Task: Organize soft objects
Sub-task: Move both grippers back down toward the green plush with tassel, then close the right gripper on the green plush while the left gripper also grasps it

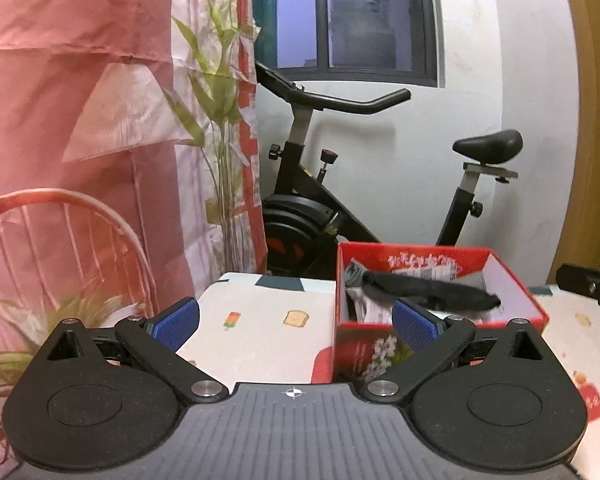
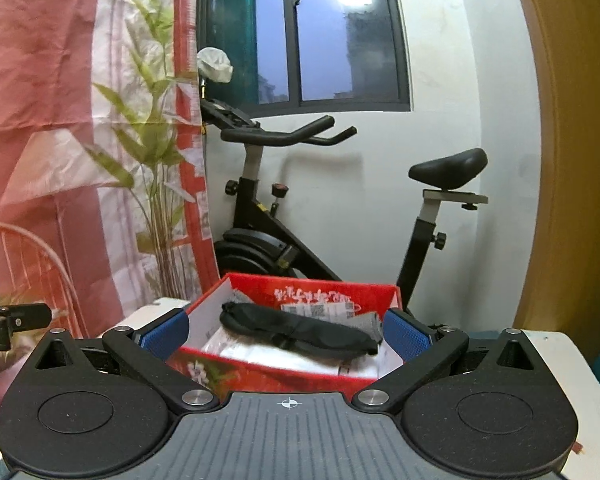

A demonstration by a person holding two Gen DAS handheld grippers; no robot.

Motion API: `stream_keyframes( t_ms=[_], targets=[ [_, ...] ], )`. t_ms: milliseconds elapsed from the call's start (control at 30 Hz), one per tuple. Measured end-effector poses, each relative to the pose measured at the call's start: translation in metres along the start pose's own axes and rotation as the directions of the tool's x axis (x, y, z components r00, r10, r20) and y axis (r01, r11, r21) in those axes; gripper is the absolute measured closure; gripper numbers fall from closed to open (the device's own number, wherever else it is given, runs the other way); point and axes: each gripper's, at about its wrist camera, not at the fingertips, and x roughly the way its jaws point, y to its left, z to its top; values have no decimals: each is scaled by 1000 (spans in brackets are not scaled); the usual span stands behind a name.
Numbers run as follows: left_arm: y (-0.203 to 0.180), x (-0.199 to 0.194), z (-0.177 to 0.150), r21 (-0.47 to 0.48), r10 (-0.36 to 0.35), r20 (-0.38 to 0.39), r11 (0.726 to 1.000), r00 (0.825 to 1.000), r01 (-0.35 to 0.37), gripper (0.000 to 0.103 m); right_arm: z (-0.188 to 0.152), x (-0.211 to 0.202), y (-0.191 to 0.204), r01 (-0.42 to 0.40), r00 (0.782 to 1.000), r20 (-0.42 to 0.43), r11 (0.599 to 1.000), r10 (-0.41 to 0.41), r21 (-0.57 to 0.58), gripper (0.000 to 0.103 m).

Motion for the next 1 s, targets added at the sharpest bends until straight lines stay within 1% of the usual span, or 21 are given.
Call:
stream_keyframes(
  t_ms=[100, 167, 233, 333, 467, 567, 633, 667, 733, 767, 833, 867, 900, 933, 967, 1000],
  targets=[
    [-1, -12, -13, 12, -25, -1, 1000, 1000, 25, 0, -14, -11, 6, 37, 999, -6, 999, -37, -12, 0],
    [-2, -15, -21, 23, -56, -6, 998, 998, 56, 0, -26, -16, 11, 31, 999, -20, 999, -32, -27, 0],
    [-3, -17, -31, 20, -65, -22, 998, 998, 66, 0, -40, -17, 13, 16, 998, -57, 999, -18, -35, 0],
    [-5, -13, -47, 5, -98, -72, 995, 993, 98, 0, -65, -17, 13, 12, 993, -118, 999, -18, -45, 0],
    [-7, -5, -73, -6, -121, -123, 993, 985, 121, 0, -106, -7, 10, -22, 975, -223, 999, 10, -48, 0],
    [-9, 11, -94, -15, -136, -198, 991, 971, 135, 1, -133, 5, 9, -44, 951, -306, 999, 34, -27, 4],
    [-11, 23, -104, -18, -144, -253, 989, 957, 144, 1, -146, 11, 9, -63, 933, -355, 998, 57, -6, 10],
    [-12, 26, -107, -15, -142, -263, 990, 954, 144, 1, -151, 13, 9, -70, 926, -373, 998, 63, -6, 11],
    [-12, 32, -112, -9, -140, -275, 990, 951, 143, 1, -159, 18, 8, -75, 911, -406, 997, 67, -3, 23],
    [-12, 34, -115, -10, -141, -282, 990, 949, 144, 1, -162, 20, 5, -77, 904, -420, 997, 73, 8, 27],
    [-12, 39, -119, -12, -144, -300, 989, 943, 147, 2, -167, 24, 1, -80, 890, -447, 996, 88, 36, 41],
    [-12, 41, -121, -12, -145, -308, 989, 940, 148, 2, -169, 27, 0, -78, 884, -459, 996, 87, 37, 45],
    [-12, 43, -123, -12, -146, -316, 989, 938, 150, 2, -171, 30, 0, -80, 878, -471, 996, 86, 32, 52],
    [-13, 45, -124, -11, -146, -321, 989, 936, 150, 4, -174, 34, 3, -92, 870, -484, 995, 96, 31, 56],
    [-13, 46, -125, -11, -146, -324, 988, 935, 151, 4, -175, 37, 6, -103, 866, -490, 994, 101, 23, 56],
    [-13, 48, -127, -14, -152, -327, 988, 933, 156, 4, -175, 40, 11, -121, 868, -486, 993, 107, 2, 56]
  ],
)
